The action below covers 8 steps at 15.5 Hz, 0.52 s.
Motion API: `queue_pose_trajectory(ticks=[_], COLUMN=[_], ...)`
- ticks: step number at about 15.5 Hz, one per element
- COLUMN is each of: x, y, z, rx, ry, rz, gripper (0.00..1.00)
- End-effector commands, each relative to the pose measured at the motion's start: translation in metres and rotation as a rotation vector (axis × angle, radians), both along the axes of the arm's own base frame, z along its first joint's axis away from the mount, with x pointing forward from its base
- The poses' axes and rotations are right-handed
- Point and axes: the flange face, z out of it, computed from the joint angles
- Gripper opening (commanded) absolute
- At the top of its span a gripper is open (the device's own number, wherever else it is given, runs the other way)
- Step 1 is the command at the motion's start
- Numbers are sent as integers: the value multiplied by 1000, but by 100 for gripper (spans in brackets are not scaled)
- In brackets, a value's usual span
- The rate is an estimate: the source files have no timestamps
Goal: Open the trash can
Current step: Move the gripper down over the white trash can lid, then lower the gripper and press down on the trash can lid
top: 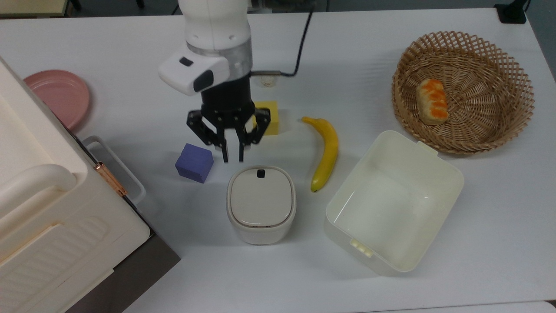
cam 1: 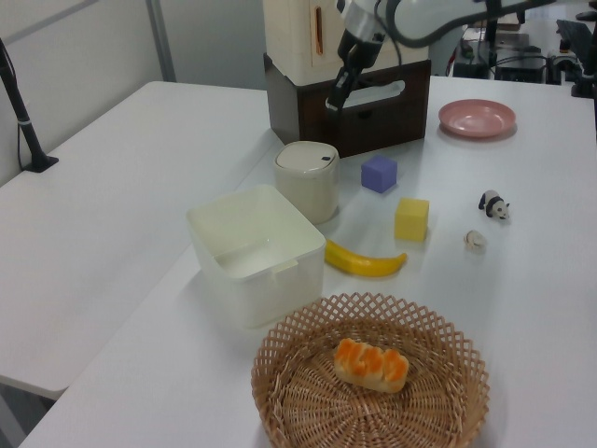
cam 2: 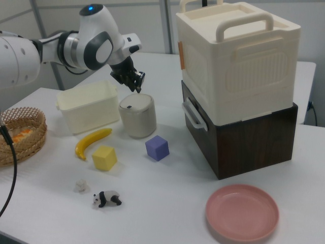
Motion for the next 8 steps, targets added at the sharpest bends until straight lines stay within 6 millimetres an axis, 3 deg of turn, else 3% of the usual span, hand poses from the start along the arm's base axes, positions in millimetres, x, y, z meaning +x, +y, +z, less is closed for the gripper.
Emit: queue_pose_trajectory(ticks=[1, 8], x=[19, 25], y=[14, 27], z=[-10, -37], rx=[31, 18], ry=[-92, -63], rz=[-64, -48], gripper=[25, 25])
